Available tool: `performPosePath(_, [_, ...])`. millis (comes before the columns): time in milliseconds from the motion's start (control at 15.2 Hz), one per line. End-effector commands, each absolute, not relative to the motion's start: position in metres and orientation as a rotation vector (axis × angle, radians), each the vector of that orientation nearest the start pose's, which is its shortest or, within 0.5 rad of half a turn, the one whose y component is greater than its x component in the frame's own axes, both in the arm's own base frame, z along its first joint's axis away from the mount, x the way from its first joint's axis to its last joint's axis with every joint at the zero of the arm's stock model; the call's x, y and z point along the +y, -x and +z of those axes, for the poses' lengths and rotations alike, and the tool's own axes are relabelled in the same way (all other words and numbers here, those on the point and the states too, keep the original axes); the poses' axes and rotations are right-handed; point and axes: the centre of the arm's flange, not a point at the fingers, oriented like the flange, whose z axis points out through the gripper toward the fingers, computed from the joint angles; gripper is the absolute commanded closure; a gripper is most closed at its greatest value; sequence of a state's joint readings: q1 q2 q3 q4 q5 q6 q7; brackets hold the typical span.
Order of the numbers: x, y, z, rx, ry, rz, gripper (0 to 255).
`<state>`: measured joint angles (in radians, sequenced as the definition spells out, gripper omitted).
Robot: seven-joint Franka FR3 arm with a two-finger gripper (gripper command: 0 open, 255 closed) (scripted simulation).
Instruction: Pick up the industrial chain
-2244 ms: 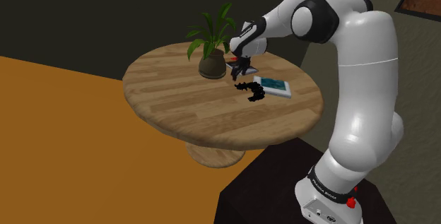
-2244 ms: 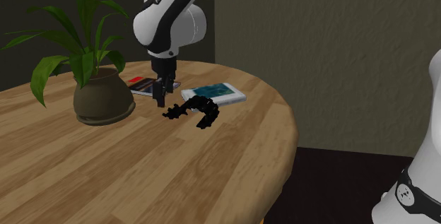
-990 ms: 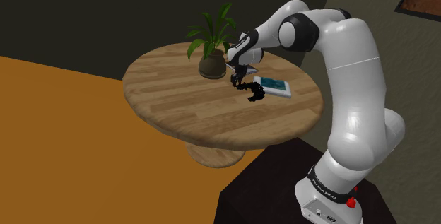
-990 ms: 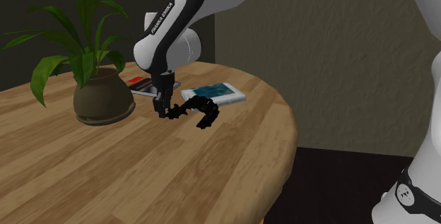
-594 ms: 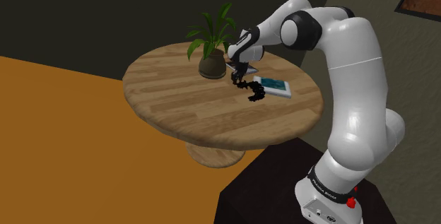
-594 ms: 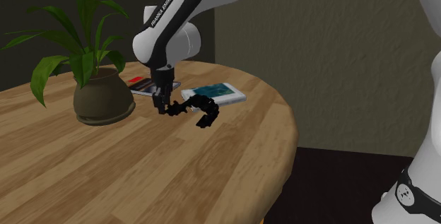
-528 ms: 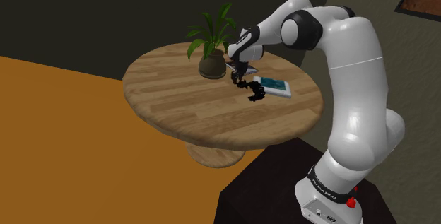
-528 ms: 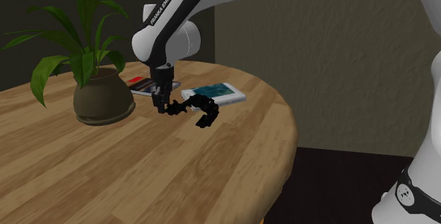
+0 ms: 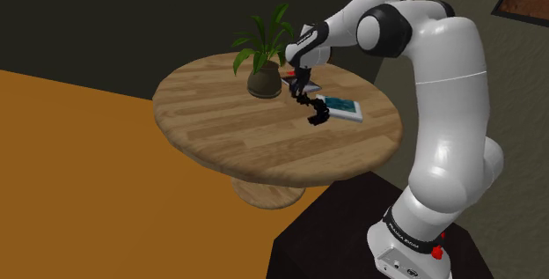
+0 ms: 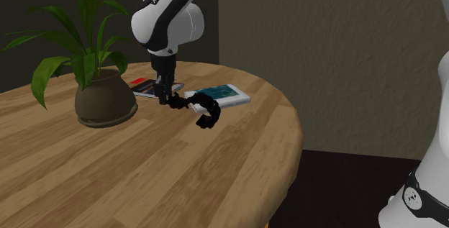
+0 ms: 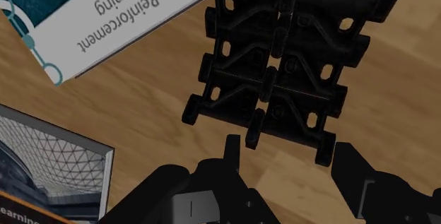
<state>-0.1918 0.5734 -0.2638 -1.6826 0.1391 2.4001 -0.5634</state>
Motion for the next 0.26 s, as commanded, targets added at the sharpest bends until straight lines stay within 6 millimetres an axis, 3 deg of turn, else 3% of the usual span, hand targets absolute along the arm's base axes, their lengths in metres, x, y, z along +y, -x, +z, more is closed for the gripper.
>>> performPosePath(0, [-0.2853, -0.6334, 0.3037, -0.106, 3.246, -0.208, 255])
performPosePath(198, [-0.2853, -0.6334, 0.3098, -0.106, 3.246, -0.208, 255])
